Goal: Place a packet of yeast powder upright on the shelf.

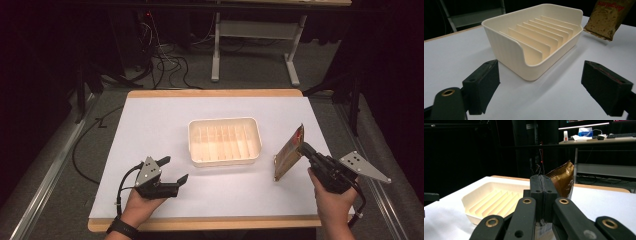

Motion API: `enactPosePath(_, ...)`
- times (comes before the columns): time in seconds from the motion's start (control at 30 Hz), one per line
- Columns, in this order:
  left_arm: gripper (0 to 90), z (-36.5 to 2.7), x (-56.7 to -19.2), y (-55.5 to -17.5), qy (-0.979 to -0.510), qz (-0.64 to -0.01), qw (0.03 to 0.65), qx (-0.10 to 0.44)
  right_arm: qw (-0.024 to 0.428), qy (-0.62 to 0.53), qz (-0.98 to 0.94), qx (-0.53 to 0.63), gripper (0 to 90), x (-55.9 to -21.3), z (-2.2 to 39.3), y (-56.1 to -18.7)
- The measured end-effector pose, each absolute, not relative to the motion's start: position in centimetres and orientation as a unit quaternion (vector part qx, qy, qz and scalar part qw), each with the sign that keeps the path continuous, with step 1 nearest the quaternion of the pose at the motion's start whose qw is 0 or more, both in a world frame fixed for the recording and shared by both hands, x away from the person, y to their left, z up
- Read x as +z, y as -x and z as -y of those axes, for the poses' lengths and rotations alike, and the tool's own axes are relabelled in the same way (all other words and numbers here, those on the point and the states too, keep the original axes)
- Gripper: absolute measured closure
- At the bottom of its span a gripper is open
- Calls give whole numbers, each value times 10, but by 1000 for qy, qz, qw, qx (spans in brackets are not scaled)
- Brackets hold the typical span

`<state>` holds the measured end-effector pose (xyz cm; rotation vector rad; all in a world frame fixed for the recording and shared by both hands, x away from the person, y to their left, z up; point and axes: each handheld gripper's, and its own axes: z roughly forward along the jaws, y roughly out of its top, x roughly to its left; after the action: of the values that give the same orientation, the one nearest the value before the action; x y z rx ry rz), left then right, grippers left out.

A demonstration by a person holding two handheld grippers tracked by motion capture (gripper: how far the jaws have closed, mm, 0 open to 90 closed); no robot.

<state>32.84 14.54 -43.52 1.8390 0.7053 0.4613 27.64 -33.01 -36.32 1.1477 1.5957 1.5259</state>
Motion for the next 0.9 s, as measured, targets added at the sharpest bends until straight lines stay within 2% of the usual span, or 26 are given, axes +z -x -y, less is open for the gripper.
enactPosePath(0.43, 156, -146, -435, -328, -768, -297, 533, 193, 329, -413, -613, 588, 900, -347, 316, -281)
enactPosePath(0.9, 156, -147, -435, -328, -768, -296, 534, 192, 339, -386, -608, 605, 900, -312, 301, -289)
